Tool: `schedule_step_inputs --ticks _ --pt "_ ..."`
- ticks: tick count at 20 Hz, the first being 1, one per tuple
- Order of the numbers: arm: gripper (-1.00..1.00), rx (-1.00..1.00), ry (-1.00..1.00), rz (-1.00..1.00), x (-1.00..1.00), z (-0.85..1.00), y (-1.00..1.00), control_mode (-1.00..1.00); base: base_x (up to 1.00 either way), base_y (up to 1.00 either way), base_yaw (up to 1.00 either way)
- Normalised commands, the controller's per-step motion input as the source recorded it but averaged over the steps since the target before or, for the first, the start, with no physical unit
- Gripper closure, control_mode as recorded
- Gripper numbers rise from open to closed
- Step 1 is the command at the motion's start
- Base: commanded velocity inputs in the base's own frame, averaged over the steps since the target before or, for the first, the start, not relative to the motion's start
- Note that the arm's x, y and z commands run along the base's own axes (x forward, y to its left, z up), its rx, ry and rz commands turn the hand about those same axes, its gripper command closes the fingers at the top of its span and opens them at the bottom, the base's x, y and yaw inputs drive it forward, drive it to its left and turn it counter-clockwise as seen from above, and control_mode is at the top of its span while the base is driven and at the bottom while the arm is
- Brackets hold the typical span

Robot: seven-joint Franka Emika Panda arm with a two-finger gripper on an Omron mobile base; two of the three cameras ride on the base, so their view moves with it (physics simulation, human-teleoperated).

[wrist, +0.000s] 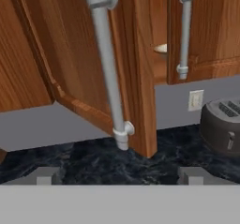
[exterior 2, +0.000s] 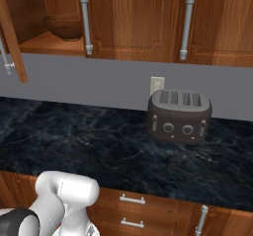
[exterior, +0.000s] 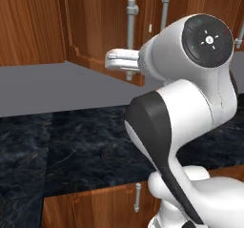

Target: Move the bowls from the cabinet to the plates on the dining table.

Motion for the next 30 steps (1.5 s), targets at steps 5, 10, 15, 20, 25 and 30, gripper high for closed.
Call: schedule_step_inputs --ticks 5,10,15,20,25,30 --pt "-1.0 0.2 0.0 -0.24 -0.29 0.04 -0.89 -1.0 0.0 0.0 0.0" --pt "-1.0 0.39 0.0 -0.24 -0.22 0.0 -0.81 -1.0 0.0 0.0 0.0" --pt "-1.0 0.42 -0.03 -0.09 0.03 0.0 -0.69 -1.0 0.0 0.0 0.0" --pt "-1.0 0.31 0.0 0.0 0.38 0.01 -0.42 -1.0 0.0 0.0 0.0" --pt "-1.0 0.22 0.04 0.06 0.32 -0.01 -0.18 -1.0 0.0 0.0 0.0" --pt "-1.0 0.14 0.03 0.17 0.72 -0.16 0.0 -1.0 0.0 0.0 0.0"
